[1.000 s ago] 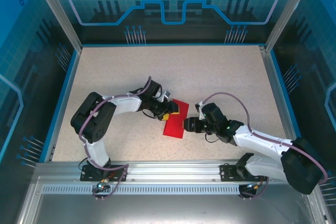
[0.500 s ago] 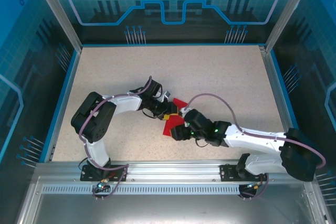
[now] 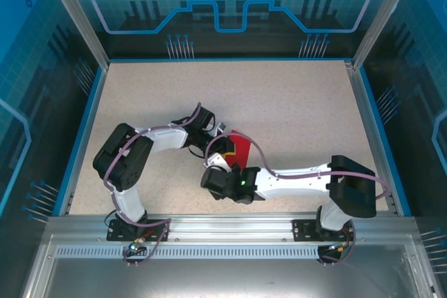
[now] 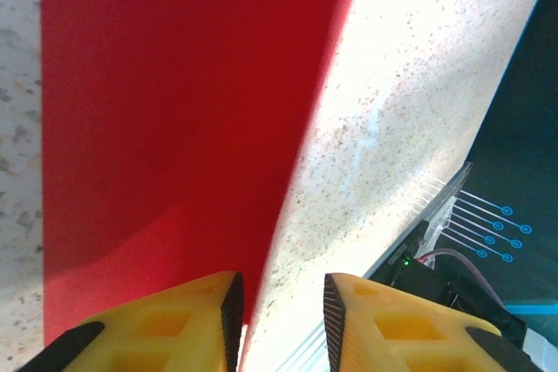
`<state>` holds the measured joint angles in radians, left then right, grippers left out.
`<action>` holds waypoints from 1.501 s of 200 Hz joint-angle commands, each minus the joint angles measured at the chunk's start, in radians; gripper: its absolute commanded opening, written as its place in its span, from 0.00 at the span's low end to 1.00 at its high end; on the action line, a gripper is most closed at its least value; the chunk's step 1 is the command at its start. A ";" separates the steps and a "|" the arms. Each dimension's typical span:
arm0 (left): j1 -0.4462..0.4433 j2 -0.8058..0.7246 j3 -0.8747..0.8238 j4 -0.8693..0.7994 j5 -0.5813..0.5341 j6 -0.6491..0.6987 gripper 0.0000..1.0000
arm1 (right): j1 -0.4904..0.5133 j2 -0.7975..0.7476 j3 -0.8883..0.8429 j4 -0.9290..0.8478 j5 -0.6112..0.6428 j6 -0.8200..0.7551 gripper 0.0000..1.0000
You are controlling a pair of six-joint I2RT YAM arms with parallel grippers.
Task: Fold a paper plane with a square sheet of paper (pick it up from the middle)
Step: Fold the triangle a second time at the center of the table.
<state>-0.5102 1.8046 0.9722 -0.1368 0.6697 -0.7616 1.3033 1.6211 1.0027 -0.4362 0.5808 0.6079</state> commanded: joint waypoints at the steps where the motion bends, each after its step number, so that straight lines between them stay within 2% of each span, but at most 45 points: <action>1: -0.006 -0.044 -0.008 -0.022 0.044 -0.022 0.33 | 0.025 0.057 0.066 -0.097 0.088 0.004 0.76; 41: -0.005 -0.054 -0.001 -0.049 0.038 -0.007 0.34 | 0.038 0.103 0.104 -0.144 0.138 0.039 0.75; 82: -0.006 -0.050 0.000 -0.049 0.041 -0.005 0.34 | 0.037 0.114 0.105 -0.190 0.189 0.083 0.67; 184: -0.005 -0.051 0.007 -0.066 0.034 0.004 0.34 | 0.039 0.064 0.079 -0.199 0.210 0.096 0.31; 221: -0.005 -0.053 0.010 -0.069 0.030 0.001 0.34 | 0.027 0.068 0.076 -0.184 0.176 0.083 0.13; 246: -0.005 -0.050 0.011 -0.072 0.028 0.004 0.34 | 0.012 0.052 0.059 -0.162 0.151 0.072 0.05; 263: -0.006 -0.051 0.011 -0.071 0.027 0.003 0.34 | 0.001 0.030 0.041 -0.143 0.136 0.069 0.05; 284: -0.007 -0.049 0.014 -0.066 0.033 -0.001 0.34 | -0.011 -0.013 0.012 -0.099 0.095 0.059 0.12; 294: -0.005 -0.048 0.016 -0.068 0.033 0.001 0.34 | -0.022 -0.043 -0.011 -0.058 0.051 0.047 0.20; 300: -0.005 -0.047 0.016 -0.070 0.033 0.001 0.34 | -0.029 -0.064 -0.028 -0.033 0.025 0.042 0.22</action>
<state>-0.5110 1.7760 0.9722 -0.1761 0.6785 -0.7605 1.3014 1.6386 1.0222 -0.5587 0.6914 0.6613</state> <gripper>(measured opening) 0.338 0.182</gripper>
